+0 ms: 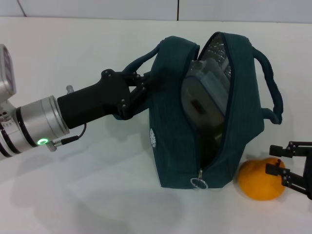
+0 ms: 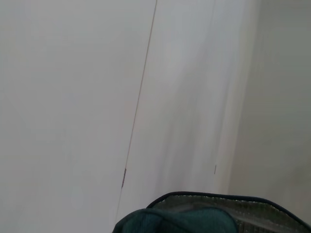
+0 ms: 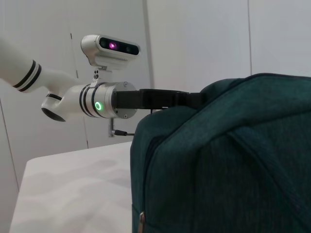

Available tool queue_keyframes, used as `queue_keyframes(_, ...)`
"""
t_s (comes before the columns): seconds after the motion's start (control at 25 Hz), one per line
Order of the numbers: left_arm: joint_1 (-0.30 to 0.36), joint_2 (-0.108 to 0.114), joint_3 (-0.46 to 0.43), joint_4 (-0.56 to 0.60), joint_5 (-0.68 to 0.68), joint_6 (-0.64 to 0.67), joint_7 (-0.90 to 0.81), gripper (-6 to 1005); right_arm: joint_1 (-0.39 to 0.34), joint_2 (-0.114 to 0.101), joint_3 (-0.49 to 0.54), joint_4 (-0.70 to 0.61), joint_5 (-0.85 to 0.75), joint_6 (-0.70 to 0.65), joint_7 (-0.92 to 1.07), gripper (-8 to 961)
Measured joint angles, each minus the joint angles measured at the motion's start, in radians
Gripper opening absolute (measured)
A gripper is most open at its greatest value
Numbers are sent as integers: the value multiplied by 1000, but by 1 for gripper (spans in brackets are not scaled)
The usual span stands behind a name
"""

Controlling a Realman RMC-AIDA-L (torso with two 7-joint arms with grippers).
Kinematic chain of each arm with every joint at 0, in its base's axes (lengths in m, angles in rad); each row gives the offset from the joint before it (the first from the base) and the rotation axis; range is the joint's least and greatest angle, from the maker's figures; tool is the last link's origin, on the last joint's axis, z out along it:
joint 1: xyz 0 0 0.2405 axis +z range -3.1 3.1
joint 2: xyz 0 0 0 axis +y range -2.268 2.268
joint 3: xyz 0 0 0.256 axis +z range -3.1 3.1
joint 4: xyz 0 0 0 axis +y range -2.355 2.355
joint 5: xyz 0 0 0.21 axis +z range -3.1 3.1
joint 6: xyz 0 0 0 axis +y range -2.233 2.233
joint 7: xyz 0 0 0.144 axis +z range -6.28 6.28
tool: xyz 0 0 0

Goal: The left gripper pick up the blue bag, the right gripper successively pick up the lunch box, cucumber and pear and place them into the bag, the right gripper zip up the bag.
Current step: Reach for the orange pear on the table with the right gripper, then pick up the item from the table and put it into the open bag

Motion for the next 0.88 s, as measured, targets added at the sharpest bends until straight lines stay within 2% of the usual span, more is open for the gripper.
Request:
queue_keyframes(0.24, 0, 0, 1, 0, -1, 0, 0, 41, 1, -3, 6, 0, -1, 1, 0, 346)
queue_keyframes(0.68, 0, 0, 2, 0, -1, -1, 0, 41, -7, -7, 8, -1, 4, -4, -43, 33)
queue_keyframes(0.88, 2, 0, 1, 0, -1, 4, 9, 41, -13, -7, 46, 0, 13, -65, -77, 37)
